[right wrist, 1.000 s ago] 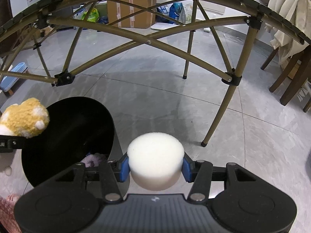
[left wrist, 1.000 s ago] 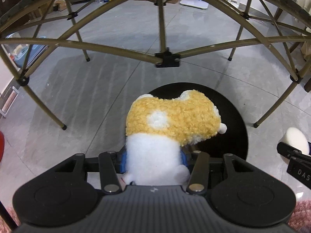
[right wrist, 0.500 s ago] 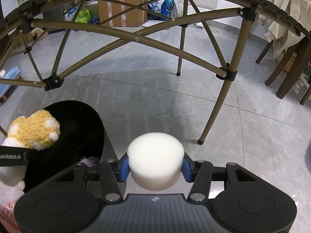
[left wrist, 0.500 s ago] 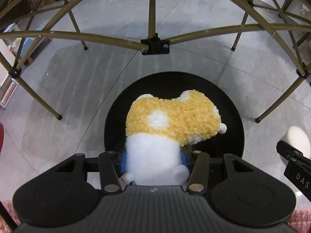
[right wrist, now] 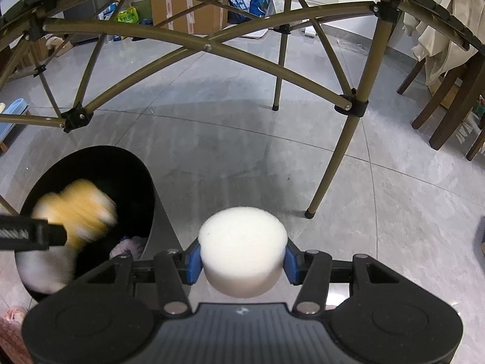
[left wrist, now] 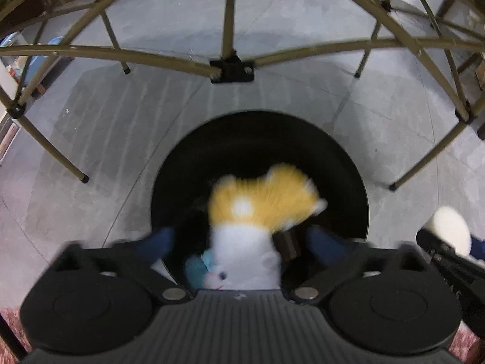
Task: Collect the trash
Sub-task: 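Open the left tool to drop the yellow-white plush into the bin, then lower the white sponge into the bin and open the right tool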
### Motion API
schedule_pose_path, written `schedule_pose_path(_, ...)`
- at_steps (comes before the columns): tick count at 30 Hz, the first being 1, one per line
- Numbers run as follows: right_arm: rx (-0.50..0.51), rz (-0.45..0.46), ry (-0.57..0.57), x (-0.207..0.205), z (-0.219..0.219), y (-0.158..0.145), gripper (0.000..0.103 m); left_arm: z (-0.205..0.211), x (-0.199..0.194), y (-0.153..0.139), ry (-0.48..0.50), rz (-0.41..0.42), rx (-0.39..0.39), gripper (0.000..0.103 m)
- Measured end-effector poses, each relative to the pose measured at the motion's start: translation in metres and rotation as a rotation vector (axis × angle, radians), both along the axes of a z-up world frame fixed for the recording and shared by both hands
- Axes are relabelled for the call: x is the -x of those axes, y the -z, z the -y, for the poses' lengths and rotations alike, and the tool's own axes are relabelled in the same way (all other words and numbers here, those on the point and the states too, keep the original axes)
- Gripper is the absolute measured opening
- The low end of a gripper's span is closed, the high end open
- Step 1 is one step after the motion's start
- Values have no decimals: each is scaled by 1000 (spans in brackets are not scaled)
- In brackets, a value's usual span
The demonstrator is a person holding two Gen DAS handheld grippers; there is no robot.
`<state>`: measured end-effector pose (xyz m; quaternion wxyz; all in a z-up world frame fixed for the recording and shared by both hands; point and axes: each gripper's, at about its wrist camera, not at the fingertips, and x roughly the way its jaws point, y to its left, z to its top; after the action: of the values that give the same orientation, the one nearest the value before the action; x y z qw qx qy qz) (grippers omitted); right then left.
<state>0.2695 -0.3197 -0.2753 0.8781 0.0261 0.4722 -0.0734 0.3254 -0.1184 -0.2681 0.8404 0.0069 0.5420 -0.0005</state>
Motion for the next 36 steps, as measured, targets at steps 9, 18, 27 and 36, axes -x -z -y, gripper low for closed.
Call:
schedule_pose_path(9, -5, -4, -8, 1, -1, 1, 51, -6, -4, 3, -10, -45, -1, 103)
schedule_pose_path(18, -7, -1, -16, 2, -3, -2, 51, -6, -3, 2, 5, -50, -3, 103)
schedule_pose_path(27, -19, 33, -63, 2, -18, -14, 51, -17, -1, -9, 4, -30, -6, 103)
schedule_pose_path(36, -27, 67, -120, -4, -45, -29, 52, -38, 1, -19, -9, -14, -4, 103)
